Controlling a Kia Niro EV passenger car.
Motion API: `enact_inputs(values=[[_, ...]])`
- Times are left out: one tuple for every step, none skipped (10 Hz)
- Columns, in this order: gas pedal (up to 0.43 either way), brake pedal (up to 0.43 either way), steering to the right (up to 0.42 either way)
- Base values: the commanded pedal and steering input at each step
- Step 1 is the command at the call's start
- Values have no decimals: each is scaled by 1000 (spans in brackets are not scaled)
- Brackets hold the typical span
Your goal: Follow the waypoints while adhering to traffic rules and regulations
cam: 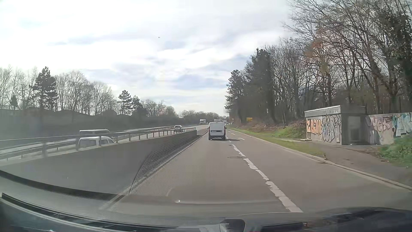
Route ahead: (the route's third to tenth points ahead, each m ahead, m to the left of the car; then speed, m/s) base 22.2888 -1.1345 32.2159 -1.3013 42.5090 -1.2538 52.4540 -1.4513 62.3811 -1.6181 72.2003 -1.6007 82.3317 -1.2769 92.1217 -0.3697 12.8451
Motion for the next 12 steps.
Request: enact_inputs(values=[[138,0,3],[150,0,3],[157,0,3],[157,0,3],[169,0,3],[189,0,3],[189,0,2],[197,0,2],[209,0,2],[209,0,1],[220,0,1],[220,0,1]])
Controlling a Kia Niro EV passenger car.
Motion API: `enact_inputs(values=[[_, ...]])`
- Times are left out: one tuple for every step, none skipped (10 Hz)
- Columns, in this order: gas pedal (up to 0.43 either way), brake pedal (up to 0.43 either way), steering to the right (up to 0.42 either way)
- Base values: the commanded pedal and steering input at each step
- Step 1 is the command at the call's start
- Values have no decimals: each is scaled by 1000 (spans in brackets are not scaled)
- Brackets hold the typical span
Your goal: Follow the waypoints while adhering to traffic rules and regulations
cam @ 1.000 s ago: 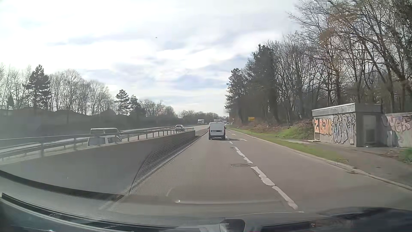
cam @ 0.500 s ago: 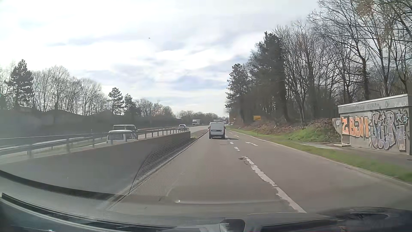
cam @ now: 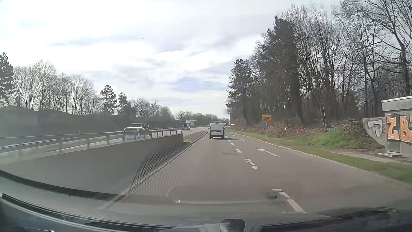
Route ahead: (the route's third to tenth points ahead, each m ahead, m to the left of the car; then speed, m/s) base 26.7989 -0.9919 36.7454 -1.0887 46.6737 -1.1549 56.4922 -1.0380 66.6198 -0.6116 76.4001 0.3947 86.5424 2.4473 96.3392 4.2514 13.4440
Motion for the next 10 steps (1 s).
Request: enact_inputs(values=[[220,0,1],[220,0,1],[220,0,1],[220,0,1],[220,0,1],[220,0,1],[220,0,1],[220,0,1],[220,0,2],[220,0,2]])
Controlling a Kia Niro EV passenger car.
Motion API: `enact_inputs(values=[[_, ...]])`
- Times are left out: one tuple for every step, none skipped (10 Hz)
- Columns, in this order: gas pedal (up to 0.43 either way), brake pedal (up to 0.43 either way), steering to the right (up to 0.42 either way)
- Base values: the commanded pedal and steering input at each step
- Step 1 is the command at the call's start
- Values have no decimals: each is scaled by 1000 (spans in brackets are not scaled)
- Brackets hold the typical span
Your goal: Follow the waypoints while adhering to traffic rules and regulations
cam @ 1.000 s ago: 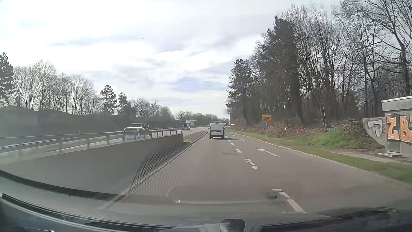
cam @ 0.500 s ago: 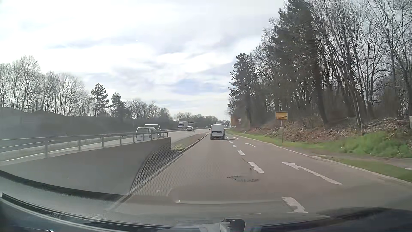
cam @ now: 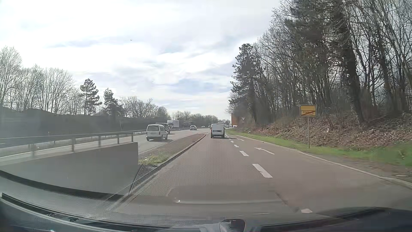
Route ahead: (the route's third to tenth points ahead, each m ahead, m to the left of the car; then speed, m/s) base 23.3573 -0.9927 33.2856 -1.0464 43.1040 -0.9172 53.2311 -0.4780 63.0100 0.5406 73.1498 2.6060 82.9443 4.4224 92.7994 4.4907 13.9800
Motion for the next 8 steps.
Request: enact_inputs(values=[[228,0,2],[228,0,2],[228,0,2],[260,0,2],[260,0,1],[260,0,2],[260,0,2],[260,0,2]])
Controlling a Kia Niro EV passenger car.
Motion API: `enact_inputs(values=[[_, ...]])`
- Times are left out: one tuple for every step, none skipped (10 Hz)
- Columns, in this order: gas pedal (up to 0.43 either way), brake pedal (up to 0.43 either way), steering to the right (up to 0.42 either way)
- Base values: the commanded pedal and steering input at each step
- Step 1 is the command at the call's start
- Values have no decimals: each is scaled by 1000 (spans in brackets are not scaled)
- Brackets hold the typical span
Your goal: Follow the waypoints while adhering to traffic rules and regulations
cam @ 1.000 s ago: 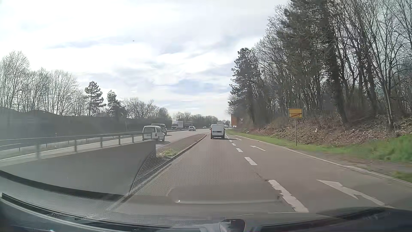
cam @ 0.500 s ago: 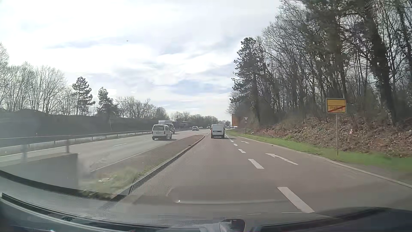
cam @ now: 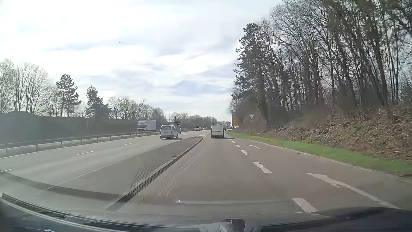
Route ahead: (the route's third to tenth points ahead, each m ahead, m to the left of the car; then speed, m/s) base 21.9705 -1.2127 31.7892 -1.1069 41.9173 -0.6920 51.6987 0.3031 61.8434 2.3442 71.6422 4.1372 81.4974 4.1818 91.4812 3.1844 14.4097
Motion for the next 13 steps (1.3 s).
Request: enact_inputs(values=[[260,0,2],[260,0,2],[260,0,2],[260,0,2],[260,0,2],[260,0,2],[260,0,2],[260,0,2],[260,0,2],[260,0,2],[260,0,2],[260,0,2],[260,0,2]])
